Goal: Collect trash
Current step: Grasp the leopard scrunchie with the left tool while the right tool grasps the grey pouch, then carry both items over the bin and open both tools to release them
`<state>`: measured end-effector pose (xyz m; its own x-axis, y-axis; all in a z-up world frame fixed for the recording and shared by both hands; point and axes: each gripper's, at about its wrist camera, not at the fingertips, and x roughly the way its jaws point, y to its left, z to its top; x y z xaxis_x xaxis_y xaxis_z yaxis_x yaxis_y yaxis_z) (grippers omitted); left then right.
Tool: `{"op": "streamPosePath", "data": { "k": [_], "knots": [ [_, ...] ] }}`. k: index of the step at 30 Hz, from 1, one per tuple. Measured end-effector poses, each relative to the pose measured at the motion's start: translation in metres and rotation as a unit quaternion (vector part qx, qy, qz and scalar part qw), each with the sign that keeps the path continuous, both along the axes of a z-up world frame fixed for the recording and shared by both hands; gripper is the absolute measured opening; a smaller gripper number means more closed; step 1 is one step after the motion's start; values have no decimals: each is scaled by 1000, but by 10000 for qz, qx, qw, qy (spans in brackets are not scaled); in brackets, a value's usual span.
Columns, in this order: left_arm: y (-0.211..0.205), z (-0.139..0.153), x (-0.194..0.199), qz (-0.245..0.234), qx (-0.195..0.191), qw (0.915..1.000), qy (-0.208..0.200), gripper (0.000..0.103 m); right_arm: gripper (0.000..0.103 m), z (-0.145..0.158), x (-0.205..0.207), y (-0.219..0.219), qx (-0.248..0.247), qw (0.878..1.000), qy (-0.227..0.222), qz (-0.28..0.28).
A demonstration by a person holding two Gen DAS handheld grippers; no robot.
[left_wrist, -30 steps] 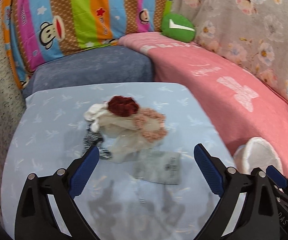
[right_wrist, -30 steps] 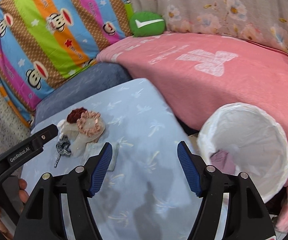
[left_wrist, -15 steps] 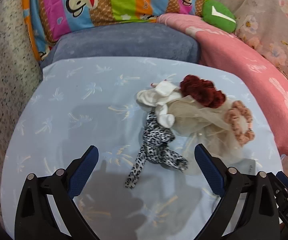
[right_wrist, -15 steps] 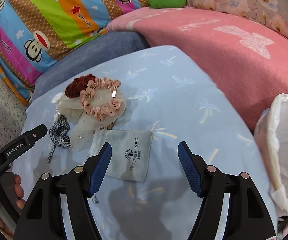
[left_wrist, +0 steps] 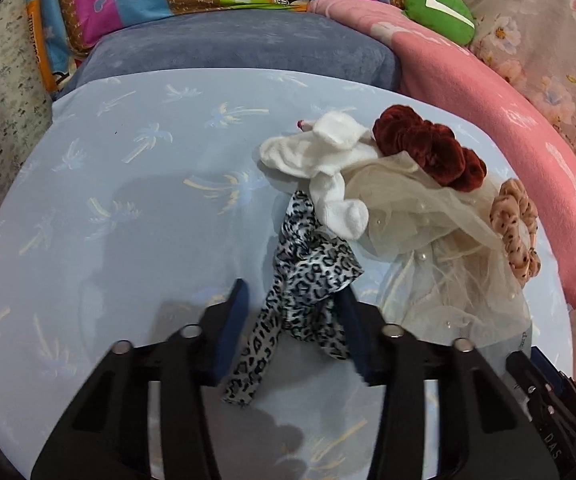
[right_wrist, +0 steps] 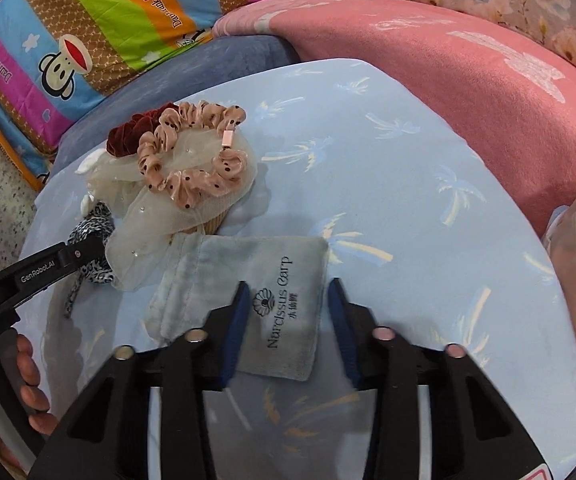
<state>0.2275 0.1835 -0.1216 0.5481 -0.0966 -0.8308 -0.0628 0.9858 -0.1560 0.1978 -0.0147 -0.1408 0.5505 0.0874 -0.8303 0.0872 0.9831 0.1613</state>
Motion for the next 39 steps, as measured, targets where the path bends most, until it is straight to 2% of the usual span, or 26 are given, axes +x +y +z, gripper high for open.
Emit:
{"op": "streamPosePath", "data": {
  "k": [1, 2, 3, 6, 13, 23, 31, 39],
  "knots": [
    [-1, 1, -2, -57, -10, 10000, -4, 20, 17, 0, -2, -1, -7, 10000, 5, -9],
    [-3, 1, -5, -114, -65, 9999, 34, 17, 9, -1, -2, -1, 40, 10000, 27, -3],
    [-5, 2, -7, -127, -88, 9999, 52, 12, 8, -1, -4, -3, 103, 9999, 57, -1],
    [-10, 7, -18, -169, -99, 9998, 19, 8, 5, 1, -13, -6, 257, 9996, 103, 31],
    [-26, 32, -46, -281, -210, 9992, -174, 7, 4, 25, -44, -14, 387, 9992, -106, 77],
    [-82, 78, -76, -829, -241, 9946, -570, 7, 4, 89, -86, -50, 452, 9959, -780, -106],
    [-148, 115, -99, -1481, -244, 9843, -932, 7, 4, 142, -120, -104, 424, 9883, -1367, -526],
    [-216, 137, -120, -2179, -265, 9682, -1197, 7, 4, 170, -152, -172, 370, 9785, -1715, -1085]
  ]
}}
